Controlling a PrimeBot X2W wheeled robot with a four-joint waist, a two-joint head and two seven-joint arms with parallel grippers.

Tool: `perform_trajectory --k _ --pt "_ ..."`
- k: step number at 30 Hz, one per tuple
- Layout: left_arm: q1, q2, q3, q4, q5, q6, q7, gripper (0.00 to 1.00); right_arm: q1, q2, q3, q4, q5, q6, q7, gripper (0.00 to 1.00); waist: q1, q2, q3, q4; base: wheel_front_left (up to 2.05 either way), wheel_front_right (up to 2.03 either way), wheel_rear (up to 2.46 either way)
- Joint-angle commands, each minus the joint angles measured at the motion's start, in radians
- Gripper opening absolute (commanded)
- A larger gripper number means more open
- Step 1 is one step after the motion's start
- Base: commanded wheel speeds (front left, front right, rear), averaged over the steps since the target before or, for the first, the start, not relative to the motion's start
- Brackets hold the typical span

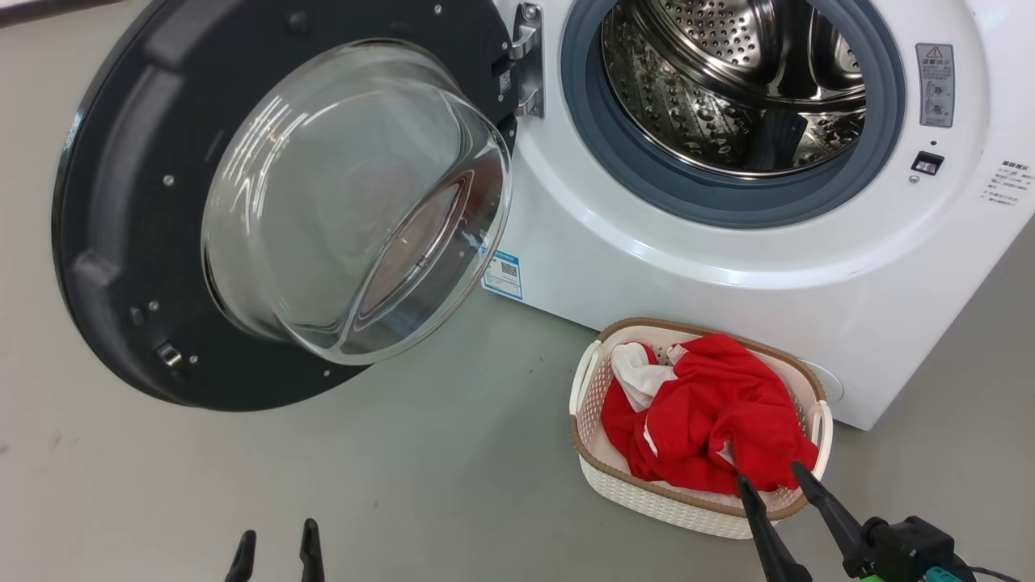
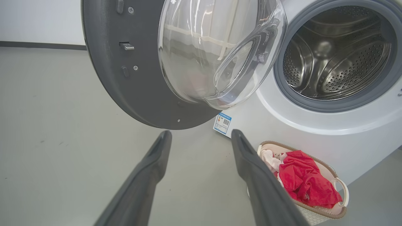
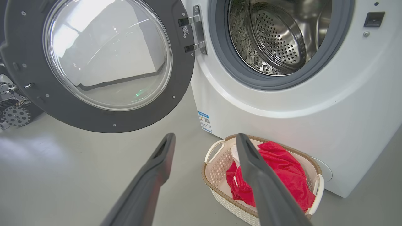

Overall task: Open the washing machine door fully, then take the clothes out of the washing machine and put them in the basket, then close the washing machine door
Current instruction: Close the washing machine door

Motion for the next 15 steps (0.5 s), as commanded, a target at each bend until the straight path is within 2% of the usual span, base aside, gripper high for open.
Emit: perform_trajectory --k 1,13,14,15 --pt "-0.013 0.007 0.03 -0.035 -0.008 0.013 -0.005 1.0 -0.041 -0.016 0.029 -0.017 0.004 0.007 -0.006 1.0 -0.0001 0.0 0.003 0.001 0.0 0.0 0.0" --pt "-0.017 0.007 0.019 -0.053 -0.017 0.016 -0.005 1.0 -0.056 -0.018 0.047 -0.013 0.01 0.007 -0.006 1.0 -0.0001 0.0 0.006 0.001 0.0 0.0 0.0" --pt "-0.019 0.007 0.018 -0.054 -0.018 0.014 -0.005 0.96 -0.054 -0.018 0.046 -0.014 0.009 0.007 -0.006 1.0 -0.0001 0.0 0.006 0.001 0.0 0.0 0.0" --pt "-0.021 0.007 0.018 -0.056 -0.019 0.011 -0.005 0.58 -0.053 -0.018 0.045 -0.014 0.009 0.007 -0.006 1.0 -0.0001 0.0 0.005 0.0 0.0 0.0 0.0"
